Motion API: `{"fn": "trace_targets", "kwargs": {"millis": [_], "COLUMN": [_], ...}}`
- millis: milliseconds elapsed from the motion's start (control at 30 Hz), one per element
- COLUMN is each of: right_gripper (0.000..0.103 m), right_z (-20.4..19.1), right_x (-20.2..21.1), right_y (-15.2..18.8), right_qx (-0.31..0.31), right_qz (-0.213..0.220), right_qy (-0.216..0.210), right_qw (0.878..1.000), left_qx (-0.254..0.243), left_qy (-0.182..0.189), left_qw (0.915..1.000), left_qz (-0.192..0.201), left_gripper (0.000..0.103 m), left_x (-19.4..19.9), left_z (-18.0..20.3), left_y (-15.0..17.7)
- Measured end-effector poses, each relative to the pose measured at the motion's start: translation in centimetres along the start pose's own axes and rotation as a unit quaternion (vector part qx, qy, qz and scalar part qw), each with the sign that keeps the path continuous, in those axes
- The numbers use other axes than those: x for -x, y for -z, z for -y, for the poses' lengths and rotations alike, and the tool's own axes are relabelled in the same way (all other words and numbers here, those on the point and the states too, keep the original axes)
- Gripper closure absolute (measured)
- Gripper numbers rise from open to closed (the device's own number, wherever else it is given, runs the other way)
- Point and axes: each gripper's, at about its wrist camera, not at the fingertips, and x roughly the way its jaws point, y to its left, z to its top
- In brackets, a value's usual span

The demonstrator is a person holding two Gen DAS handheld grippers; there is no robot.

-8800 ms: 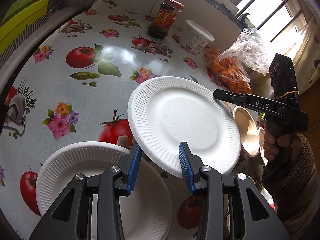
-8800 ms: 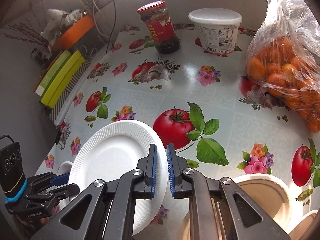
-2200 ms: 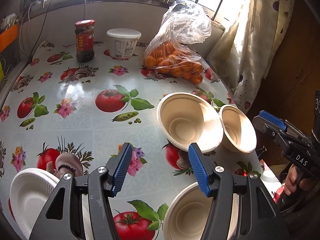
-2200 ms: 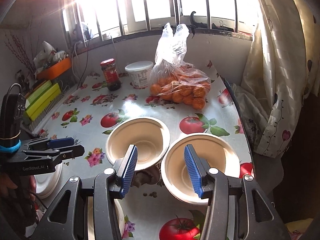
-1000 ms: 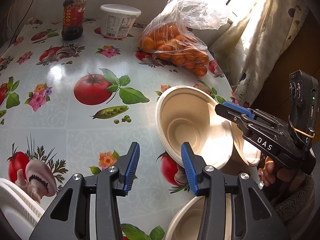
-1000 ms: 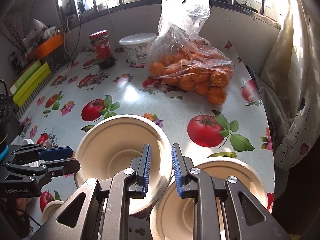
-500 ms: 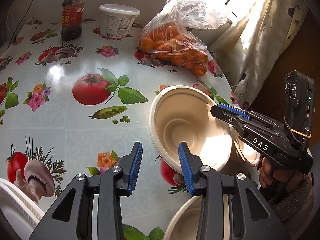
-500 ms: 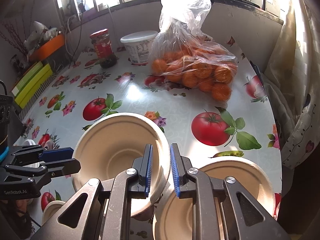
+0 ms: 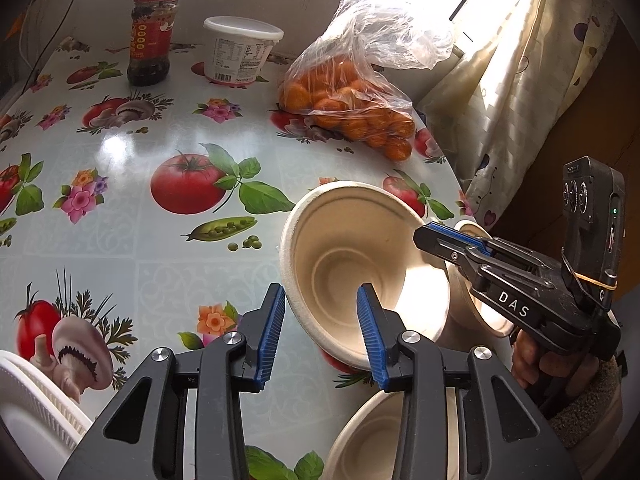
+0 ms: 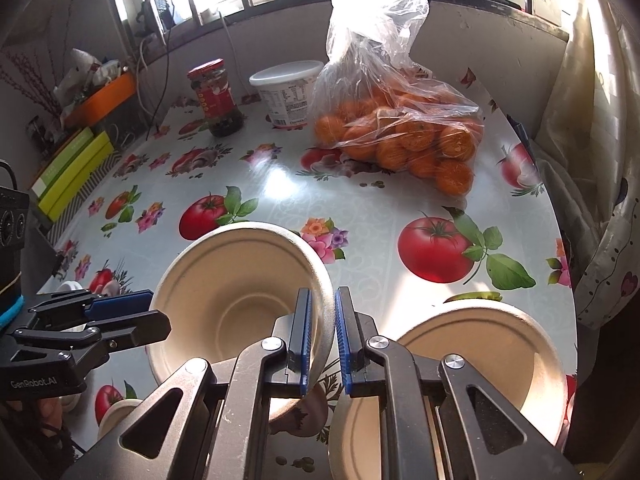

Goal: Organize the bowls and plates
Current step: 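Lift the gripped bowl and carry it toward another beige bowl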

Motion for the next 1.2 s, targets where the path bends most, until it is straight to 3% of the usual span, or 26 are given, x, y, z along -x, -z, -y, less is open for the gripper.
{"fn": "trace_targets", "kwargs": {"millis": [533, 1200], "right_gripper": [0.091, 0.091], "right_z": [-0.2, -0.3], "right_x": [0.4, 4.7], "right_y": [0.1, 0.5], "right_qx": [-0.016, -0.034], "right_qz": [0.006, 0.053], "right_qy": [-0.019, -0.039], "right_qw": [1.0, 0.997], "left_qx": [0.004, -0.022], "left_qy": [-0.009, -0.014], "left_qw": [0.9999, 0.999], "left_qz": [0.004, 0.035], "left_gripper": [0.064, 0.064], "left_x": [0.7, 3.3], "left_z": [-0.1, 1.9], "left_y": [0.2, 0.3]}}
